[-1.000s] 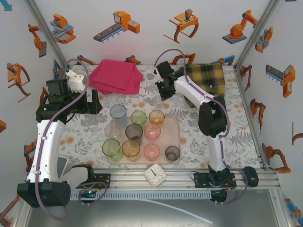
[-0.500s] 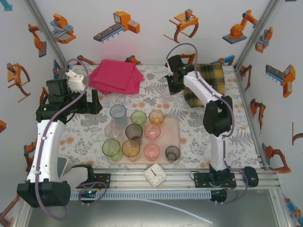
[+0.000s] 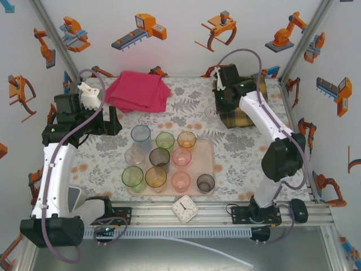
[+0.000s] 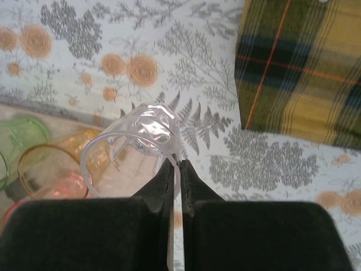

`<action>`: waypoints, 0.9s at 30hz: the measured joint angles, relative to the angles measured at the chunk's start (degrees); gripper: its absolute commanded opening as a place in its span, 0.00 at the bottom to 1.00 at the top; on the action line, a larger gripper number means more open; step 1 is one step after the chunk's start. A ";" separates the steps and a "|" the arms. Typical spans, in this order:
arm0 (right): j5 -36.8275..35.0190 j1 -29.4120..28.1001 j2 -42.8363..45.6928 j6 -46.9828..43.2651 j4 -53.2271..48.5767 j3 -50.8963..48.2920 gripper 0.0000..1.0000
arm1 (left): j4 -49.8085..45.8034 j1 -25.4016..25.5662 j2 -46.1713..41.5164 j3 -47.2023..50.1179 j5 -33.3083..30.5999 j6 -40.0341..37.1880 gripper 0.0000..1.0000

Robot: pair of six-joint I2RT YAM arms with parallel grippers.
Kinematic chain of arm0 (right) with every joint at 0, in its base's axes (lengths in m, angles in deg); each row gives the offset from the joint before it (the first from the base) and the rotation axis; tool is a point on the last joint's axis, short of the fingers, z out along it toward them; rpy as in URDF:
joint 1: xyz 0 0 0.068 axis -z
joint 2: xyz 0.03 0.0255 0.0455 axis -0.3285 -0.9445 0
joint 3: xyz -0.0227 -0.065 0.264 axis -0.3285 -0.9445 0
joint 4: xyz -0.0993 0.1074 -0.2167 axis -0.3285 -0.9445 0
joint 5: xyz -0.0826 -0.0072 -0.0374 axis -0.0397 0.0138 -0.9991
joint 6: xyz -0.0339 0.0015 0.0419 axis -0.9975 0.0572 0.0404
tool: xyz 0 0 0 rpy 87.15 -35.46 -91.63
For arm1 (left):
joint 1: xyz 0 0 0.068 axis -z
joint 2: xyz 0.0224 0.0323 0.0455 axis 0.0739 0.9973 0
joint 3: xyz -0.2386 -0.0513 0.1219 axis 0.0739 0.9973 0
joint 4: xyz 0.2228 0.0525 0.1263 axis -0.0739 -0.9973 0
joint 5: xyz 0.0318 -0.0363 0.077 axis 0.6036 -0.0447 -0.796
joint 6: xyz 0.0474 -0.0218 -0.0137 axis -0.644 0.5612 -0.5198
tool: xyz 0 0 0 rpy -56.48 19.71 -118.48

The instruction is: Place the glasses into the tray

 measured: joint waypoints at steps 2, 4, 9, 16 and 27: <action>0.22 0.00 2.84 0.63 -0.04 -3.23 0.08 | 0.00 0.00 0.00 -0.02 0.17 0.00 0.99; 0.39 0.00 5.38 1.03 -0.09 -6.14 0.08 | -0.02 0.00 0.00 -0.04 0.22 0.00 0.99; 0.39 -0.85 11.54 2.36 -0.09 -13.46 0.09 | -0.02 0.00 0.04 -0.22 0.24 0.02 0.99; 0.39 -5.70 17.11 4.61 0.26 -21.51 0.10 | -0.04 0.00 1.22 -1.51 0.44 0.04 0.99; 0.00 -12.55 21.24 10.01 3.54 -32.59 0.10 | 0.00 0.00 2.38 -2.38 0.66 0.48 0.99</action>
